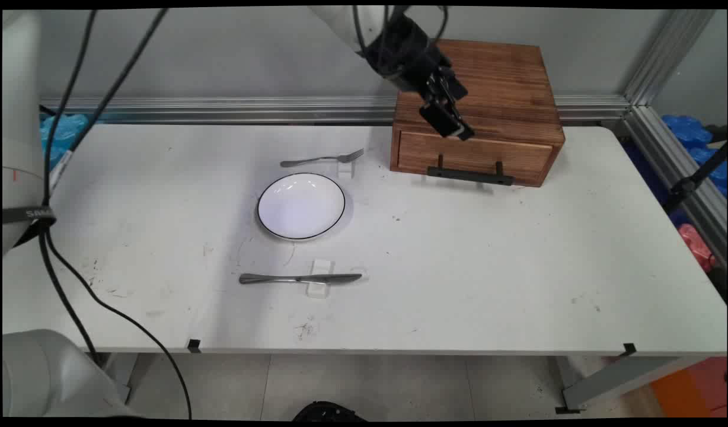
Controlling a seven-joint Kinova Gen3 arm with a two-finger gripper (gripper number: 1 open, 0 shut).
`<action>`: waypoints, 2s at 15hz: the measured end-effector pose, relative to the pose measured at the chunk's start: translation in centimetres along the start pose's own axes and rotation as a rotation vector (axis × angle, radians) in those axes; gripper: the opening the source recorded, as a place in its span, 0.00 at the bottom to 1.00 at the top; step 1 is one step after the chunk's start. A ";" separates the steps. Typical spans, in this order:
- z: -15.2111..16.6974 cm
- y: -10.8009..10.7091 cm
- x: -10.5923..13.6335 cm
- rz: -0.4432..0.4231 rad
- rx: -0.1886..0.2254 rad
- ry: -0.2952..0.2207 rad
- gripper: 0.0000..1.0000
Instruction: Open the drawer
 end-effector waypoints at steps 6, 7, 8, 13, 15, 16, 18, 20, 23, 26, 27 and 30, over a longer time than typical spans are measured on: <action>5.2 -0.7 -1.0 0.031 0.009 -0.108 1.00; 5.8 -0.8 -1.2 0.041 0.010 -0.122 1.00; 6.6 -1.0 -1.4 0.052 0.012 -0.137 1.00; 9.4 -1.6 -1.4 0.081 0.012 -0.181 1.00; 10.4 -1.6 -1.1 0.085 0.004 -0.193 1.00; 10.9 -1.6 -0.9 0.087 -0.001 -0.199 1.00; 11.7 -1.5 -0.6 0.096 -0.009 -0.211 1.00; 12.4 -1.6 -0.4 0.103 -0.008 -0.221 1.00; 13.3 -1.8 0.0 0.114 -0.002 -0.233 1.00; 14.6 -1.9 0.4 0.120 0.008 -0.243 1.00; 15.0 -1.8 0.5 0.119 0.008 -0.246 1.00; 16.3 -1.5 0.8 0.117 0.006 -0.256 1.00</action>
